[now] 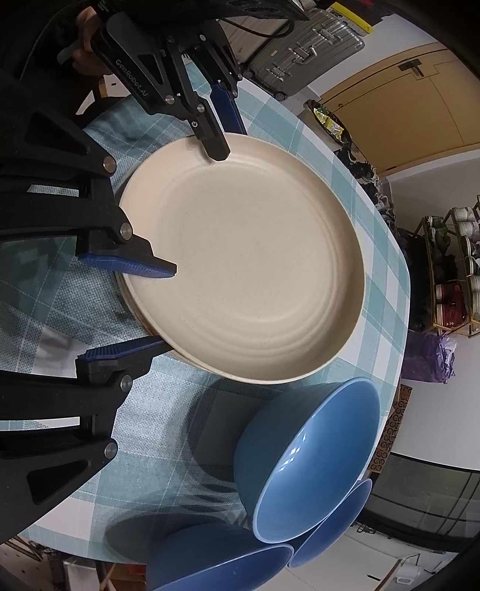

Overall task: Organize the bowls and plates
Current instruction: 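Lower the held cream plate onto the plate stack with both grippers, then open both grippers to release the cream plate on the stack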

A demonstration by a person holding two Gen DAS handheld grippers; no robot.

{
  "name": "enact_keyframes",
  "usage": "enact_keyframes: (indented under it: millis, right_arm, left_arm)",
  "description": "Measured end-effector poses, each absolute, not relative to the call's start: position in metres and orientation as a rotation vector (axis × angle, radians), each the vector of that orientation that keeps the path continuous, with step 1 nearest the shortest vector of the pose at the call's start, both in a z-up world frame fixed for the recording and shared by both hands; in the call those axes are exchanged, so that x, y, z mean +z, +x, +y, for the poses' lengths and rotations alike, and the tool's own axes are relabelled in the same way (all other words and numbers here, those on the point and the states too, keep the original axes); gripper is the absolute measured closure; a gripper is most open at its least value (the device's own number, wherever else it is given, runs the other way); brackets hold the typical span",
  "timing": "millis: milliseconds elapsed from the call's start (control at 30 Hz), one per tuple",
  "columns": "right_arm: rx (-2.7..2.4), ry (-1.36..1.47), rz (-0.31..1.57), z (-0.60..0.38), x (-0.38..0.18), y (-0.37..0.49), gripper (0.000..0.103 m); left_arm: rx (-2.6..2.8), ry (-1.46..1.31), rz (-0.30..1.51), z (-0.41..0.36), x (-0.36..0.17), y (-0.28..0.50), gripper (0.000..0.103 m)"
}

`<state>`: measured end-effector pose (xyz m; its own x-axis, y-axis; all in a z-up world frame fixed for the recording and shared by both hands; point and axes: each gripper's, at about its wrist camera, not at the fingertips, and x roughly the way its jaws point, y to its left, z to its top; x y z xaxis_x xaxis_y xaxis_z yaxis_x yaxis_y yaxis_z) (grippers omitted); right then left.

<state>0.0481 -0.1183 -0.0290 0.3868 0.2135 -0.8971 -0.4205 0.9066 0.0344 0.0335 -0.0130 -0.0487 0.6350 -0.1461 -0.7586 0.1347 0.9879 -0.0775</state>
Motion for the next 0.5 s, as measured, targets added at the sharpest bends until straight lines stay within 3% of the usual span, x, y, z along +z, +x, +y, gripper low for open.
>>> enact_keyframes:
  millis: [500]
  right_arm:
    - [0.413,-0.226,1.104,-0.1273,-0.0281,0.0456,0.067]
  left_arm:
    - [-0.151,0.022,0.867,-0.0158,-0.051,0.0352,0.071]
